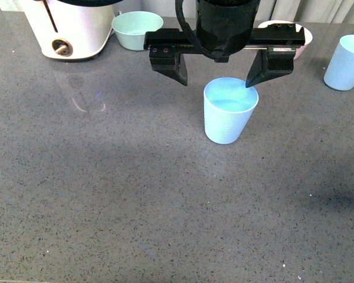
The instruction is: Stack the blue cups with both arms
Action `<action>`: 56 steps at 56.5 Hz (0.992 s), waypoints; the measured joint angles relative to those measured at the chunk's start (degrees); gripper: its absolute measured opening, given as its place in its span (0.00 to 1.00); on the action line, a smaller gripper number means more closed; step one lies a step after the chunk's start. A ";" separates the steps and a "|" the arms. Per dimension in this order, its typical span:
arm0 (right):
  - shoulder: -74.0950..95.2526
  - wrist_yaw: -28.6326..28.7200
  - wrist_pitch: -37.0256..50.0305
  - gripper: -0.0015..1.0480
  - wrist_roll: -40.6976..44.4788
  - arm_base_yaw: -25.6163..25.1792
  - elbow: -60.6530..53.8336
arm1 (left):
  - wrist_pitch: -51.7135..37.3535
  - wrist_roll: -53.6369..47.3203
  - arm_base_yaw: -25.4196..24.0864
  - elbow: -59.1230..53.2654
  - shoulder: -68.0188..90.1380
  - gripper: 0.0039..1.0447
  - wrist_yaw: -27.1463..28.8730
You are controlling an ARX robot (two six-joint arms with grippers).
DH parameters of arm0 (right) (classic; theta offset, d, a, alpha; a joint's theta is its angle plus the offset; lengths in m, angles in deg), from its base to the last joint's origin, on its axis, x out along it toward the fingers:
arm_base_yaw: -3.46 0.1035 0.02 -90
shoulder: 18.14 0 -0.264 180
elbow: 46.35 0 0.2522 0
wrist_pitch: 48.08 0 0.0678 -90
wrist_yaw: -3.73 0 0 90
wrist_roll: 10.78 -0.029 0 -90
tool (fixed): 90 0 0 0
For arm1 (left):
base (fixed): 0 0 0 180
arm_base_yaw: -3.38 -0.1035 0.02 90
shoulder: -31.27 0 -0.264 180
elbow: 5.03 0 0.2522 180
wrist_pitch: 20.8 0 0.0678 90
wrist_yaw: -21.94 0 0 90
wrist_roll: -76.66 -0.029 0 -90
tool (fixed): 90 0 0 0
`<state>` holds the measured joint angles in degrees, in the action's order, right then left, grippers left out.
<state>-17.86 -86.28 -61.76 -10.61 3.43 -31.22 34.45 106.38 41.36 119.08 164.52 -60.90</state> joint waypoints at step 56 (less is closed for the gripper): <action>0.00 -0.02 0.00 0.91 0.00 0.00 0.00 | -63.19 -21.31 -17.94 -43.80 -37.81 0.69 12.33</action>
<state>-17.86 -86.30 -61.76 -10.61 3.43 -31.22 -28.74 85.07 23.41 75.28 126.71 -48.57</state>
